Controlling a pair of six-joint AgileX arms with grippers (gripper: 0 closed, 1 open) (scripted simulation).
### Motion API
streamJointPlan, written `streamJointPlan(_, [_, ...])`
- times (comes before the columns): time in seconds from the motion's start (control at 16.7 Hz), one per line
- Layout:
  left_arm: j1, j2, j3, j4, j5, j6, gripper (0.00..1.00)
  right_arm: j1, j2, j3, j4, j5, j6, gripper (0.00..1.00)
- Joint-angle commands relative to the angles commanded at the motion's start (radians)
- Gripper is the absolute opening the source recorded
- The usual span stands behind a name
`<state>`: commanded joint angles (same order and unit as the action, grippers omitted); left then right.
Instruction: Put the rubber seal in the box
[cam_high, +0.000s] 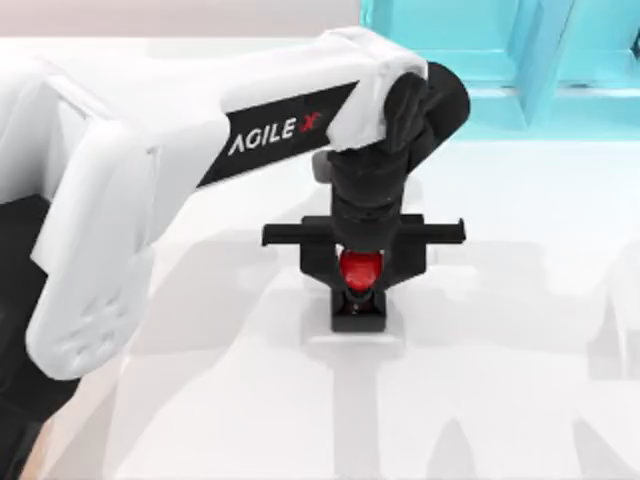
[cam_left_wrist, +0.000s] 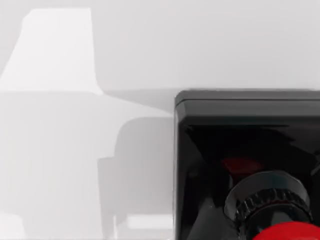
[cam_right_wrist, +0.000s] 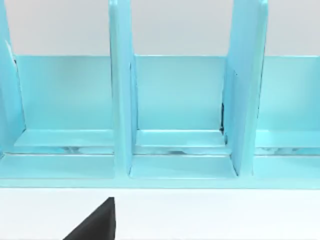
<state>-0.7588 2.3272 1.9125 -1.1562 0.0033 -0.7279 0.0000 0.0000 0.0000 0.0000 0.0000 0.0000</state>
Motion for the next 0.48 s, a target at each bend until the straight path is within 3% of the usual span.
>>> streamJointPlan(0.48, [0.001,0.000,0.039,-0.037,-0.002,0.000,0.00,0.000,0.000,0.000,0.000,0.000,0.000,1.00])
